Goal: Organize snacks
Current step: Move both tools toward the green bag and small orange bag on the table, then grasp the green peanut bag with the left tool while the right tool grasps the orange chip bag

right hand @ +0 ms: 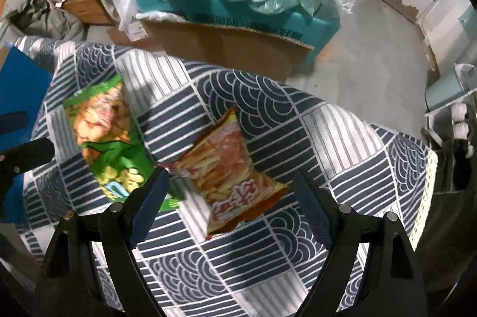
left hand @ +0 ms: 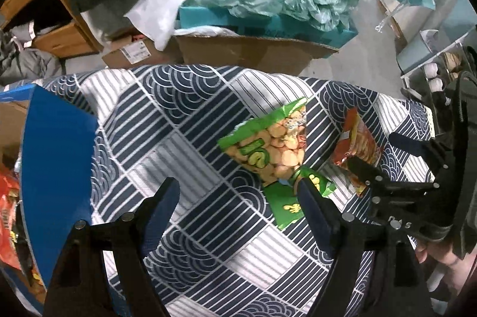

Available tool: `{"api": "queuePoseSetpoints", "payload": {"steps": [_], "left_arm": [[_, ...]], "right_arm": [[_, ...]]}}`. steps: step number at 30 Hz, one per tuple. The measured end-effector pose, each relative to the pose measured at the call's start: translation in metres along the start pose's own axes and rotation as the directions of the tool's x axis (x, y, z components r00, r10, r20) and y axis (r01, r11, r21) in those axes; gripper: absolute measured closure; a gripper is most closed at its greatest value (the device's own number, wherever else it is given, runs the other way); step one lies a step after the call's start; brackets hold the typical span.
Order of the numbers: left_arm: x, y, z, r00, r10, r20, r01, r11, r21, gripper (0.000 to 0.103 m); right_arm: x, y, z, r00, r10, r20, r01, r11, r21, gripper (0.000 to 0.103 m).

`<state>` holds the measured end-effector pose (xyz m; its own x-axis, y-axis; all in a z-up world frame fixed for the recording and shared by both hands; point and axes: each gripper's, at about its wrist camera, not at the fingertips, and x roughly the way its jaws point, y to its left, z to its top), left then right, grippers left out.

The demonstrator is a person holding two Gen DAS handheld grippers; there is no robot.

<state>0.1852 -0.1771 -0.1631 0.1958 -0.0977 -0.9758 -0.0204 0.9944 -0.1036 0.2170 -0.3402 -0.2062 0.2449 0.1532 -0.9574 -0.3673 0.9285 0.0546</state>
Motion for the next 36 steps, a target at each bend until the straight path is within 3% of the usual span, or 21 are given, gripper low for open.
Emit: {"api": "queuePoseSetpoints", "payload": {"steps": [10, 12, 15, 17, 20, 22, 23, 26, 36], "left_arm": [[0.029, -0.015, 0.005, 1.000, -0.004, -0.029, 0.003, 0.999, -0.035, 0.021], [0.034, -0.018, 0.005, 0.999, -0.008, -0.032, 0.006, 0.999, -0.041, 0.021], [0.040, -0.022, 0.005, 0.999, -0.006, -0.033, 0.005, 0.999, -0.042, 0.021], [0.043, -0.022, 0.006, 1.000, 0.003, -0.029, -0.004, 0.999, -0.052, 0.021], [0.047, -0.019, 0.008, 0.999, -0.028, -0.032, 0.025, 0.997, -0.077, 0.021], [0.048, -0.018, 0.007, 0.999, -0.044, -0.032, 0.042, 0.996, -0.074, 0.032], [0.049, -0.019, 0.007, 0.998, -0.048, -0.034, 0.046, 0.997, -0.066, 0.045], [0.050, -0.019, 0.005, 0.994, -0.095, -0.045, 0.092, 0.994, -0.054, 0.060], [0.031, -0.017, -0.003, 0.999, -0.048, -0.018, 0.049, 0.998, 0.034, 0.066]], "right_arm": [[0.022, 0.001, 0.001, 0.999, -0.044, -0.020, 0.043, 0.997, -0.061, 0.019], [0.023, 0.001, 0.002, 0.999, -0.038, -0.018, 0.037, 0.998, -0.056, 0.022], [0.027, 0.000, 0.004, 0.999, -0.003, -0.038, 0.003, 1.000, -0.015, 0.037], [0.028, 0.000, 0.006, 0.999, 0.022, -0.047, -0.021, 1.000, 0.014, 0.052], [0.028, -0.001, 0.007, 0.999, 0.019, -0.051, -0.016, 0.998, 0.059, 0.057], [0.026, -0.004, 0.007, 0.998, 0.037, -0.050, -0.032, 0.994, 0.103, 0.058], [0.024, -0.005, 0.006, 0.998, 0.036, -0.050, -0.030, 0.993, 0.112, 0.059], [0.021, -0.002, 0.006, 0.998, 0.040, -0.054, -0.033, 0.990, 0.134, 0.060], [0.006, 0.007, 0.000, 0.998, 0.011, -0.058, -0.001, 0.983, 0.181, 0.060]]}}
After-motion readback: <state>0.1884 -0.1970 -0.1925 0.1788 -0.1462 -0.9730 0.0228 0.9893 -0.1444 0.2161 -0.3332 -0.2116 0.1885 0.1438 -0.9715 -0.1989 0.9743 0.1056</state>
